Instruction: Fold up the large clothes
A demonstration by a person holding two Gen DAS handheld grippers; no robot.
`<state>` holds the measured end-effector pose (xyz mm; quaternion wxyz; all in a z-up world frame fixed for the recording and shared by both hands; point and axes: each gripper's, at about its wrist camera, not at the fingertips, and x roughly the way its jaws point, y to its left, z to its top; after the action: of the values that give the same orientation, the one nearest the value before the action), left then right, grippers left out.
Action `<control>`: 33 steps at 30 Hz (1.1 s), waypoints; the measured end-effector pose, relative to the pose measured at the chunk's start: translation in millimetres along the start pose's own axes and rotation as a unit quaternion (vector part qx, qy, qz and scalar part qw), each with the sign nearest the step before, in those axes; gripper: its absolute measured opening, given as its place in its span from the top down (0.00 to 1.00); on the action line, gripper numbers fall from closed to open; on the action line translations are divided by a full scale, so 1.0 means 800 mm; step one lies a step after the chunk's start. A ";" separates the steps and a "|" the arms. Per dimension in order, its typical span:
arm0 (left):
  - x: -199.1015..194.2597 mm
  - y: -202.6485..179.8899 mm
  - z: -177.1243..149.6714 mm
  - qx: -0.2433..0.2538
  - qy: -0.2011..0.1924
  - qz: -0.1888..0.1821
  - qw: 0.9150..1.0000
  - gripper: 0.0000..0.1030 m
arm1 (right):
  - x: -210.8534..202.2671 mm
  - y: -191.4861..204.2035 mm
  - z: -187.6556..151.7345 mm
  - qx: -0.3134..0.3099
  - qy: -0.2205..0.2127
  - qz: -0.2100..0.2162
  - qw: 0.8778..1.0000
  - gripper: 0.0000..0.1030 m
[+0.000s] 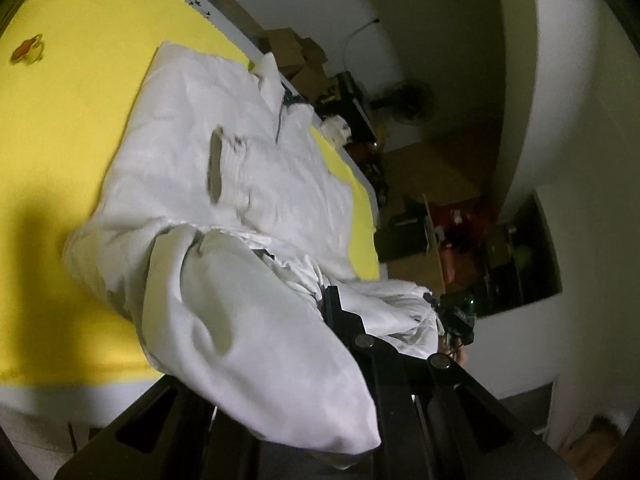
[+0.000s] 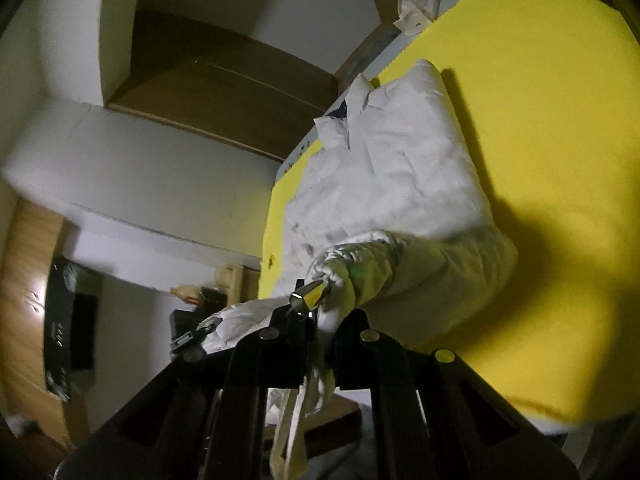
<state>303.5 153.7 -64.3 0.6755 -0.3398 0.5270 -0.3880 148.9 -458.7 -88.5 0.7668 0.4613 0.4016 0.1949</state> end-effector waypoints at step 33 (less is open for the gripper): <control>0.220 0.138 0.337 -0.128 0.033 0.030 0.991 0.21 | 0.230 -0.143 0.319 0.143 0.019 -0.027 0.989 0.30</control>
<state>610.3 63.9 -181.3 0.6199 -0.3943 0.6043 -0.3084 454.8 -533.1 -203.1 0.6903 0.5512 0.4520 0.1239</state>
